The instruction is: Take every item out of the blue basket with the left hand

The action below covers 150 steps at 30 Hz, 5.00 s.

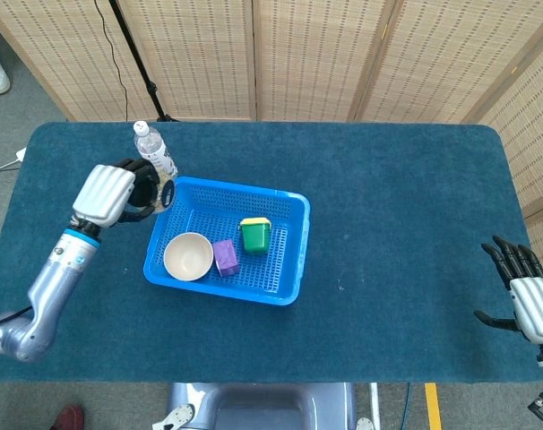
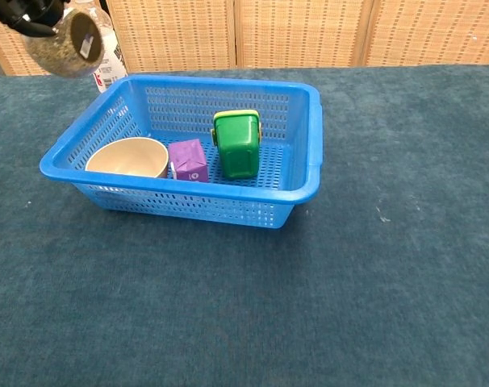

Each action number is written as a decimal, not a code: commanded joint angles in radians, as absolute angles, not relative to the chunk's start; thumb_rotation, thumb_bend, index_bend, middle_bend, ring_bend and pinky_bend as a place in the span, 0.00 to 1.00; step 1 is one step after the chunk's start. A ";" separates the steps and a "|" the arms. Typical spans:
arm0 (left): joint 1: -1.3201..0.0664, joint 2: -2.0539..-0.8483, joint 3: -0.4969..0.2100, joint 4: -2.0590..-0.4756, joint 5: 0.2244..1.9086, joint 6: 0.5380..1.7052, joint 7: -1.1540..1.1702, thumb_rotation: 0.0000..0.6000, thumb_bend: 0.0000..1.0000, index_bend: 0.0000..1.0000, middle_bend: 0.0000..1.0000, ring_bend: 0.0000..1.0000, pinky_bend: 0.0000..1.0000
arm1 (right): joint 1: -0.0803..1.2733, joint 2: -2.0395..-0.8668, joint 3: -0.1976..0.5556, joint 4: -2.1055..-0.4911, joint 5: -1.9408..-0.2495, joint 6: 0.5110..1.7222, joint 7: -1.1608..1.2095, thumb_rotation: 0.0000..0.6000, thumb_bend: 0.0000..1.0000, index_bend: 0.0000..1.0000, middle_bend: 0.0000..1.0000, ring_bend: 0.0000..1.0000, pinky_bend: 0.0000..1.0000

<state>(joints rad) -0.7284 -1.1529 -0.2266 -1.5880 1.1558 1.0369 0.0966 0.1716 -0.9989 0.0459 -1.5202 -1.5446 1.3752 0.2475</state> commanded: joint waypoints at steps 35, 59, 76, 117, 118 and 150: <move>-0.751 -1.256 -0.205 -1.397 1.337 0.821 -0.322 1.00 0.08 0.00 0.00 0.00 0.14 | 0.190 -1.004 0.036 -1.517 -1.539 1.336 0.244 1.00 0.00 0.00 0.00 0.00 0.00; -1.014 -1.571 -0.235 -1.393 0.905 0.698 0.193 1.00 0.06 0.00 0.00 0.00 0.14 | 0.189 -0.993 0.043 -1.500 -1.529 1.341 0.293 1.00 0.00 0.00 0.00 0.00 0.00; -1.068 -1.737 -0.266 -1.229 0.854 0.791 0.254 1.00 0.20 0.63 0.40 0.39 0.51 | 0.191 -0.994 0.047 -1.488 -1.515 1.331 0.305 1.00 0.00 0.00 0.00 0.00 0.00; -0.526 -1.227 -0.100 -1.491 1.092 1.070 -0.046 1.00 0.18 0.40 0.21 0.18 0.39 | 0.174 -0.962 0.018 -1.528 -1.599 1.395 0.345 1.00 0.00 0.00 0.00 0.00 0.00; -0.531 -1.238 -0.104 -1.476 1.077 1.051 -0.043 1.00 0.15 0.25 0.11 0.10 0.30 | 0.174 -0.961 0.018 -1.527 -1.599 1.395 0.346 1.00 0.00 0.00 0.00 0.00 0.00; -0.899 -1.332 -0.217 -1.723 0.811 0.800 0.270 1.00 0.06 0.00 0.00 0.00 0.13 | 0.175 -0.959 0.023 -1.510 -1.584 1.393 0.373 1.00 0.00 0.00 0.00 0.00 0.00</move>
